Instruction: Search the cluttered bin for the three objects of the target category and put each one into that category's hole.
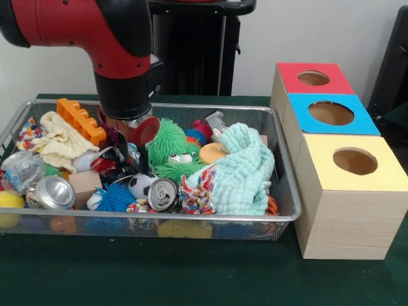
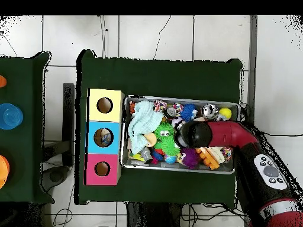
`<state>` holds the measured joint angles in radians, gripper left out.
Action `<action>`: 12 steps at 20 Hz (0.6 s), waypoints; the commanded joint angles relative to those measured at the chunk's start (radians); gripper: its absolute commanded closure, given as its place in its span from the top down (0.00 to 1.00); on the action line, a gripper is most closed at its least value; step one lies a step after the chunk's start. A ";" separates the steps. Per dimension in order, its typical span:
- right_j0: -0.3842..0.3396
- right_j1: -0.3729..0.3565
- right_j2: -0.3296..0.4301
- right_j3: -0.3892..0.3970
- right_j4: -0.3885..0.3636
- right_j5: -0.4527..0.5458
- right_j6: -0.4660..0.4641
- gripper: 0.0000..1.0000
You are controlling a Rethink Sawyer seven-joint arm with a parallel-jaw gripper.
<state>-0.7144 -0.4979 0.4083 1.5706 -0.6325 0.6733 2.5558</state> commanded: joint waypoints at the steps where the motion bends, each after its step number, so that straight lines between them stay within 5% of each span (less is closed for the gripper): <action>1: 0.010 -0.013 0.012 0.018 -0.002 0.068 -0.166 1.00; 6: 0.014 -0.019 0.026 -0.016 0.038 0.094 -0.144 1.00; 12: 0.035 -0.066 0.053 -0.155 0.118 0.254 -0.173 1.00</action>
<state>-0.7077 -0.5196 0.4086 1.5469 -0.5755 0.7444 2.5558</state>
